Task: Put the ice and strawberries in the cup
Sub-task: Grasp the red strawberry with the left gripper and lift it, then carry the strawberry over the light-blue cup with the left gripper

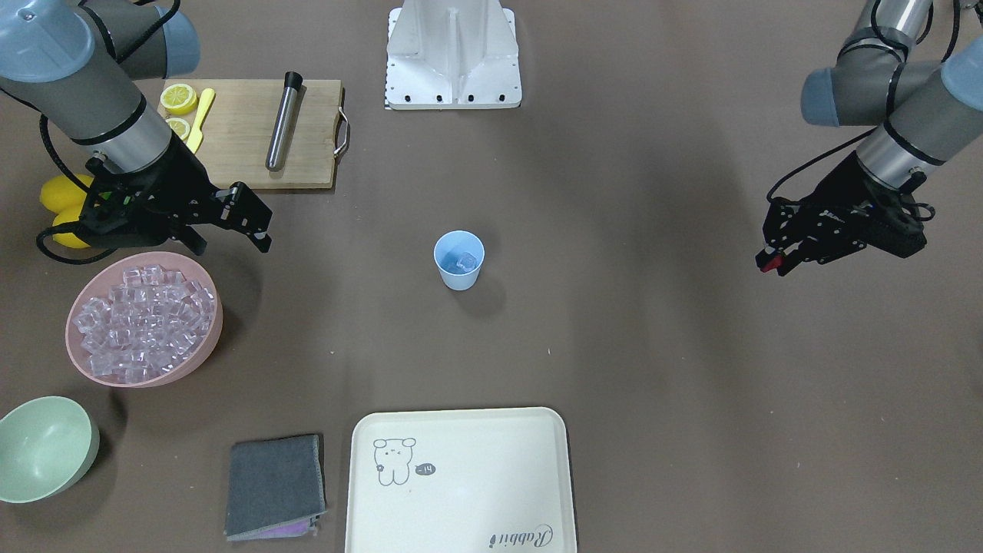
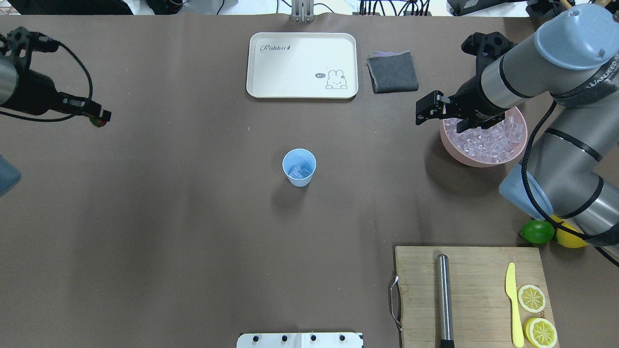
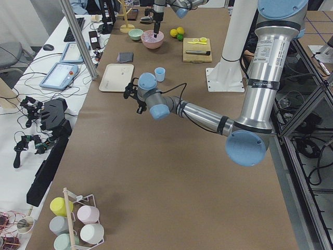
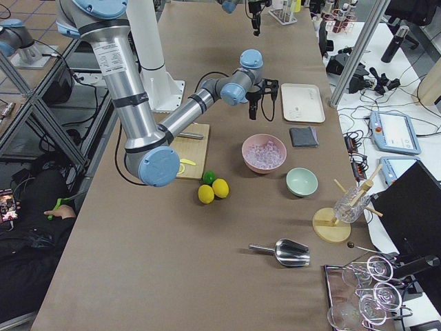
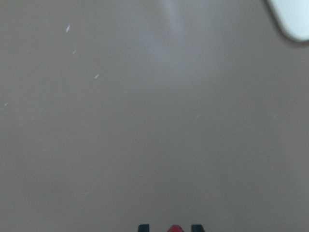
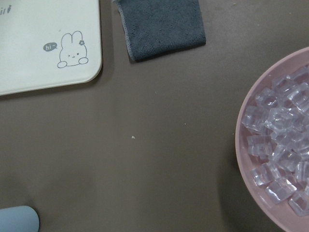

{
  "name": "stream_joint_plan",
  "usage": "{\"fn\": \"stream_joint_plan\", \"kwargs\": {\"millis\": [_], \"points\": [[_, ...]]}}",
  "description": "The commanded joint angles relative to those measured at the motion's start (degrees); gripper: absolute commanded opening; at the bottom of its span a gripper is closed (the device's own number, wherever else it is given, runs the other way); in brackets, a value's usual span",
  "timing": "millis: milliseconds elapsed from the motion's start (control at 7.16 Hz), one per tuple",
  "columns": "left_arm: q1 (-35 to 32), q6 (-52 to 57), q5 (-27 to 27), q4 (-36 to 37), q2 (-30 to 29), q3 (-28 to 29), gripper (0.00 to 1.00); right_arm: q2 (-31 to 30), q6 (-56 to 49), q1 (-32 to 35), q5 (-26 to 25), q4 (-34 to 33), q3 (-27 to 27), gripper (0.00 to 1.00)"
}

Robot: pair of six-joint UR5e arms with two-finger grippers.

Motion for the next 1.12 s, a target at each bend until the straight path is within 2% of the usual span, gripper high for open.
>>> {"fn": "stream_joint_plan", "kwargs": {"millis": [0, 279, 558, 698, 838, 977], "points": [[4.6, -15.5, 1.3, 2.4, -8.6, -1.9, 0.00, 0.1, -0.1, 0.1, 0.0, 0.0, -0.1, 0.99], [14.6, -24.3, 12.0, 4.5, -14.6, -1.7, 0.00, 0.2, -0.1, 0.4, 0.0, 0.0, -0.1, 0.99], [23.4, -27.6, 22.4, 15.1, -23.7, -1.2, 0.00, 0.2, -0.5, 0.9, 0.0, -0.1, -0.4, 0.99], [26.2, -29.8, 26.5, 15.4, -26.8, 1.5, 0.00, 0.2, -0.6, 1.1, 0.0, -0.1, -0.5, 0.99], [27.1, -29.8, 28.2, 15.0, -29.5, 5.8, 0.00, 0.2, -0.6, 1.1, 0.0, -0.1, -0.4, 0.99], [27.5, -29.9, 28.5, 14.8, -29.8, 7.4, 0.00, 0.2, -0.4, 1.1, 0.0, -0.1, -0.4, 0.99]]}}
